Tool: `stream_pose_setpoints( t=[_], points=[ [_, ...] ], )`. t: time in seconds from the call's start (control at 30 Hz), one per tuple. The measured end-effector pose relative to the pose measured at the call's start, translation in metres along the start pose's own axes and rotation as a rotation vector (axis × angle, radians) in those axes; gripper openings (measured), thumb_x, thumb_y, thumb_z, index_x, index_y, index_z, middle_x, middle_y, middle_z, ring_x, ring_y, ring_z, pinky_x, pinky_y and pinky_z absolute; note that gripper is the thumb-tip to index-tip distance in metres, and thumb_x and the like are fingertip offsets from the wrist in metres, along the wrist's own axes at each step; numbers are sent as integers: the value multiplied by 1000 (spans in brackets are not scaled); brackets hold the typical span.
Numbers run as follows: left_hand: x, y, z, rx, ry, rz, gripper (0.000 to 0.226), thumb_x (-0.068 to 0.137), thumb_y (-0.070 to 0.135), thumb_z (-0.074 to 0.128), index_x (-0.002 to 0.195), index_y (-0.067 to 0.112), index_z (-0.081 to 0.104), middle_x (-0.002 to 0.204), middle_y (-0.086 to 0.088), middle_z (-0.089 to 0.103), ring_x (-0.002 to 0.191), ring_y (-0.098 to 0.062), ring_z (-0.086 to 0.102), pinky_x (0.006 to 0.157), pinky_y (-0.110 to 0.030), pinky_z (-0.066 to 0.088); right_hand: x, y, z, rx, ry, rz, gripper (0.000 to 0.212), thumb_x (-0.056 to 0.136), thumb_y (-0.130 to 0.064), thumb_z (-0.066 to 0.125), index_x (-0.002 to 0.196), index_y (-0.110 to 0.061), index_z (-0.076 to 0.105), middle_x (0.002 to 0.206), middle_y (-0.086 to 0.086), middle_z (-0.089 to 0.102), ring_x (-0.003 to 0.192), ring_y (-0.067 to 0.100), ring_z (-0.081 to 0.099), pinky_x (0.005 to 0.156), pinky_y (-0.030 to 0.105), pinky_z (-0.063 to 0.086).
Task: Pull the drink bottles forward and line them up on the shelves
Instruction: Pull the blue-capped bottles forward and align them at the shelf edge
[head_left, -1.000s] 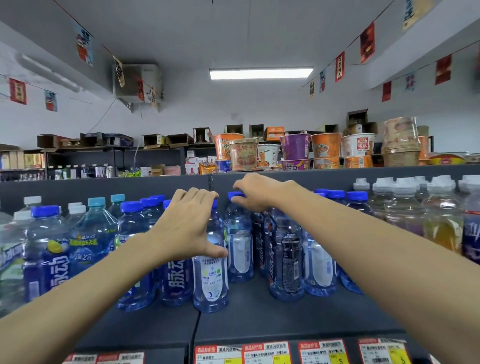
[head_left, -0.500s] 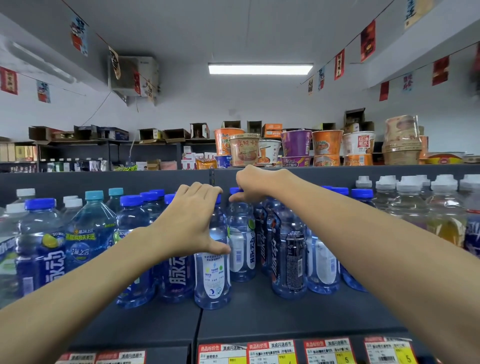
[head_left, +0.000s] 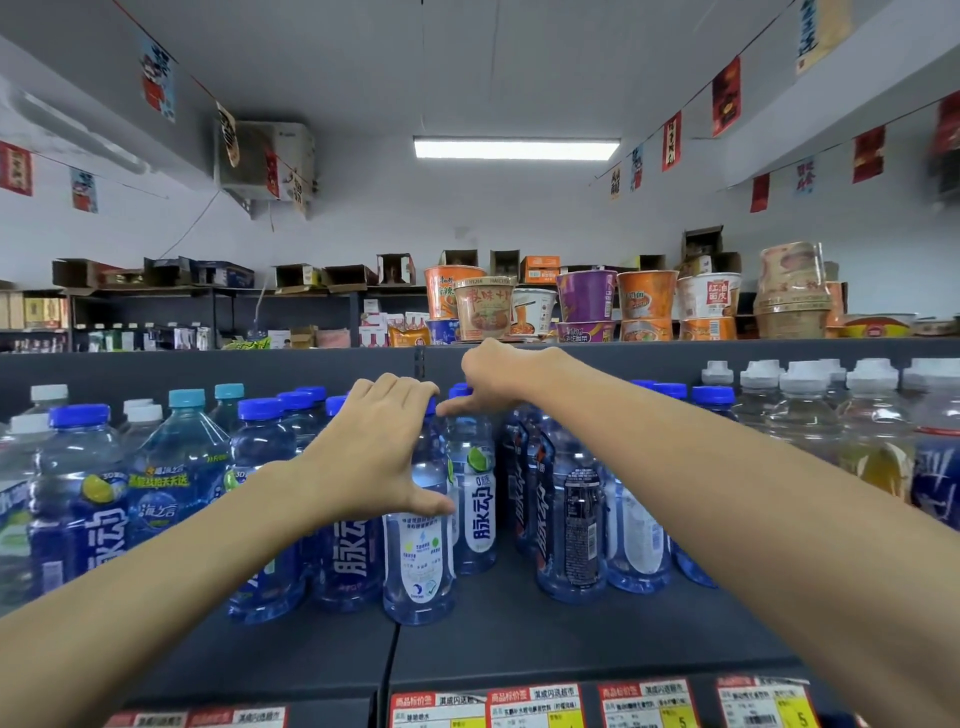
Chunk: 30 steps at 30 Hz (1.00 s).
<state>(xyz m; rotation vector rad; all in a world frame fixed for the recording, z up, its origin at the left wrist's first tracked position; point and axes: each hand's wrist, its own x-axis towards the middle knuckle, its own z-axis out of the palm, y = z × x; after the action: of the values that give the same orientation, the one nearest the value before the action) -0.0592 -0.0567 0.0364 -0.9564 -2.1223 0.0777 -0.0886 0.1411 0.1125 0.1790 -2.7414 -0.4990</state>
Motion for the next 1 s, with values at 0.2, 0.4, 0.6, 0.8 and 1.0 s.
stream_pose_setpoints(
  t=[0.2,0.4,0.6,0.8,1.0],
  points=[
    [-2,-12,-7,-57,-117,33,139,47,91,67,152,15,20,148,2,35,131,-16,32,109,-28,25,-10,2,4,129,-96,-60,74,73,-65,79,126,-20,52,108,-2,56,98,22,57,88,41,52],
    [5,-3,-2,-350,-148,-91,102,66,78,69,142,28,24,134,7,35,108,-14,53,90,-31,48,-11,-2,7,138,-107,-11,66,77,-69,73,117,-19,52,101,-4,56,95,21,58,82,38,52],
    [8,2,-1,-389,-105,-102,85,73,72,66,137,28,32,127,5,43,104,-14,55,91,-35,50,-12,1,8,257,-106,-1,53,78,-62,77,104,-24,52,97,-6,55,87,16,57,69,34,45],
    [6,8,-7,-404,-68,-95,84,71,72,67,134,25,38,122,5,48,102,-14,56,90,-35,51,-22,5,1,240,-99,-34,52,72,-68,78,92,-24,58,89,-2,62,76,17,58,62,33,42],
    [2,12,-11,-395,-35,-70,92,70,76,65,139,22,38,128,6,49,108,-11,52,91,-28,46,-32,5,-4,231,-97,-52,54,75,-70,74,98,-23,63,92,-1,65,83,20,63,70,36,49]
  ],
)
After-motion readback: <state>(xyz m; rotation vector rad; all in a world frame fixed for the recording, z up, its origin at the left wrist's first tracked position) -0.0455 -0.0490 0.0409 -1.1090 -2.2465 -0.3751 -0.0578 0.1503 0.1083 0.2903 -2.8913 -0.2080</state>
